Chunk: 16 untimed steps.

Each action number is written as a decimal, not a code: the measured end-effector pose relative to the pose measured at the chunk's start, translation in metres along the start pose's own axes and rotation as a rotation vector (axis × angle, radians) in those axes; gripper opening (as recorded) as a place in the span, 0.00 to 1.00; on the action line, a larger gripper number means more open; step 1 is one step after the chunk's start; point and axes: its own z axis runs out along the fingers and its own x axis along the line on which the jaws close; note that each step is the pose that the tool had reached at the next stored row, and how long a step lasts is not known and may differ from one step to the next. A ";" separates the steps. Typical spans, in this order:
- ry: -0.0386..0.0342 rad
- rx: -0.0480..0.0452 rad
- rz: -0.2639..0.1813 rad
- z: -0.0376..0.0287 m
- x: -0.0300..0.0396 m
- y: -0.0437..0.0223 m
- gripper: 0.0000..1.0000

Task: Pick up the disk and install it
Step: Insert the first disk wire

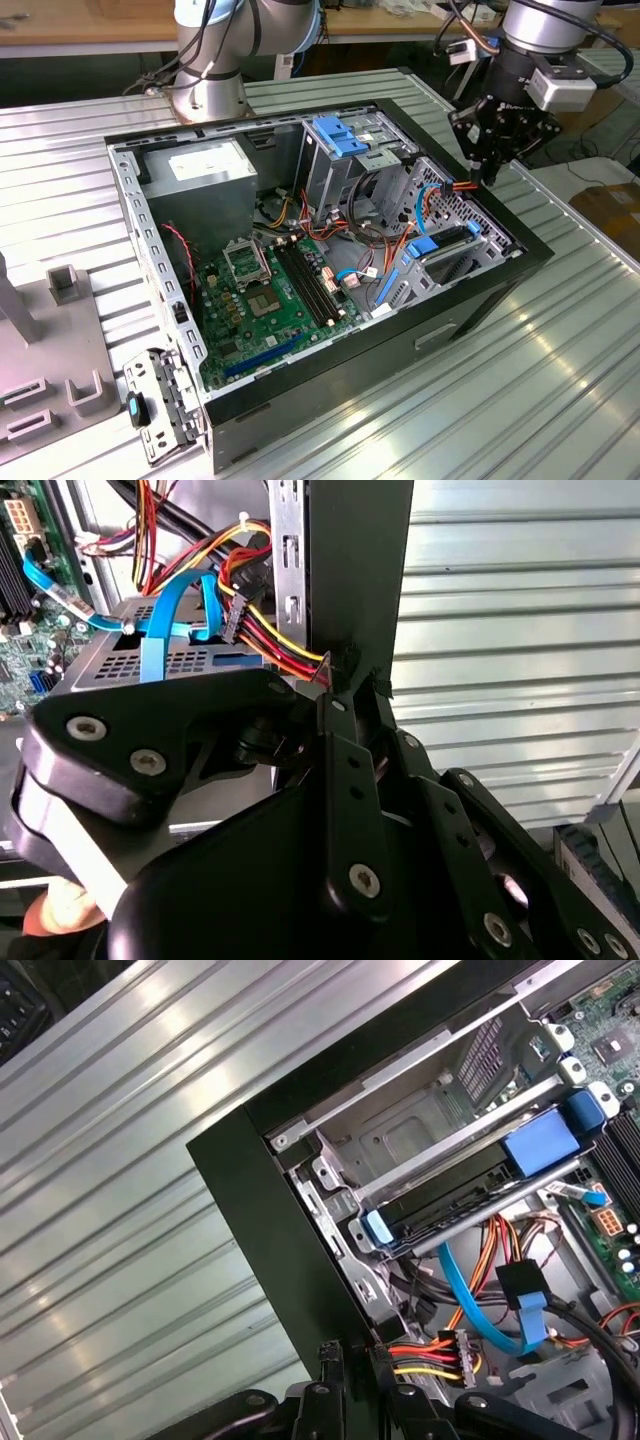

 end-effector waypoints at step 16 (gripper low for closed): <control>0.0052 0.0032 -0.026 0.0032 -0.0025 -0.0006 0.24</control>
